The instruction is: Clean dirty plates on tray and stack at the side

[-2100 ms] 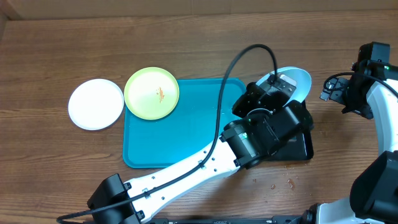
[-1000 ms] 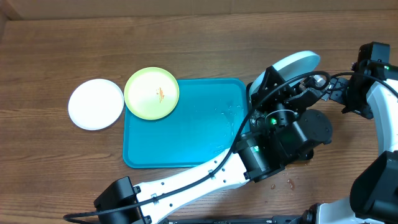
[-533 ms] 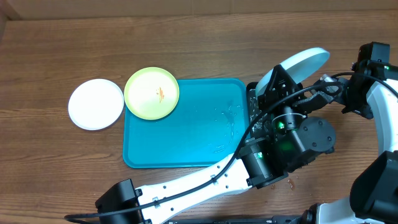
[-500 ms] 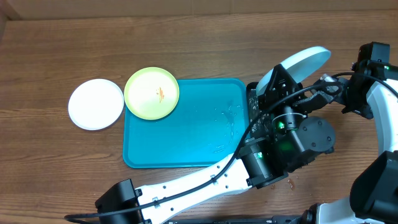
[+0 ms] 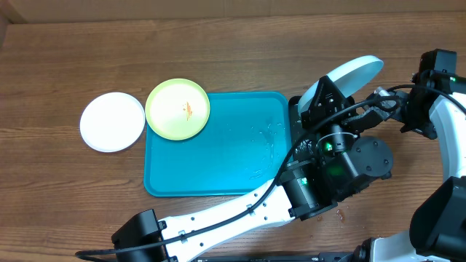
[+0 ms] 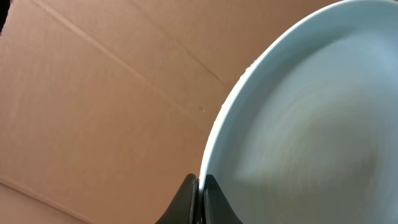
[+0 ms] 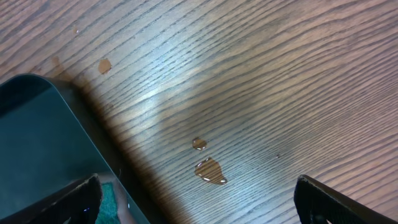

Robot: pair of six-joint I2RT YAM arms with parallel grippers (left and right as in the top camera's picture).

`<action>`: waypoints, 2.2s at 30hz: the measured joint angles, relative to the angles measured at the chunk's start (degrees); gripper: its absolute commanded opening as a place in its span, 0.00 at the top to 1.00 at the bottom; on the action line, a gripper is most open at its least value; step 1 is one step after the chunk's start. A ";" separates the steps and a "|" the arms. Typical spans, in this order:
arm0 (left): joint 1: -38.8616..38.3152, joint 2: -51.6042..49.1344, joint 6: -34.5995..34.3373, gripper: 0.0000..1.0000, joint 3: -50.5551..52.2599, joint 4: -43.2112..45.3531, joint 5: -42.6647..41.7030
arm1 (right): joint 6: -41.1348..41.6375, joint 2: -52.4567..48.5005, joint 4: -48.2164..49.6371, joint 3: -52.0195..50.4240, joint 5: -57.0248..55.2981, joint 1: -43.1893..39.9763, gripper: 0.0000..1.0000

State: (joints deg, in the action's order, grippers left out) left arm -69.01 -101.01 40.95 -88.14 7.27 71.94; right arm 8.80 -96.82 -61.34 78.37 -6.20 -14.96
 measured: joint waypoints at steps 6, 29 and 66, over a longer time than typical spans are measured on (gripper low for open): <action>0.59 0.00 -10.14 0.96 -0.17 -7.19 1.36 | -0.04 0.00 0.00 0.00 -0.04 0.00 0.00; 43.78 2.95 -70.77 0.96 -0.42 -51.19 -66.79 | -0.02 0.00 0.02 0.00 -0.04 0.00 0.00; 101.88 6.23 -72.04 0.96 13.05 -63.76 -69.90 | -0.02 0.00 0.02 0.00 -0.02 0.00 0.00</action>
State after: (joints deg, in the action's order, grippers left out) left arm 32.86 -94.78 -31.09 -75.09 -56.49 2.04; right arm 8.78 -96.82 -61.32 78.37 -6.22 -14.96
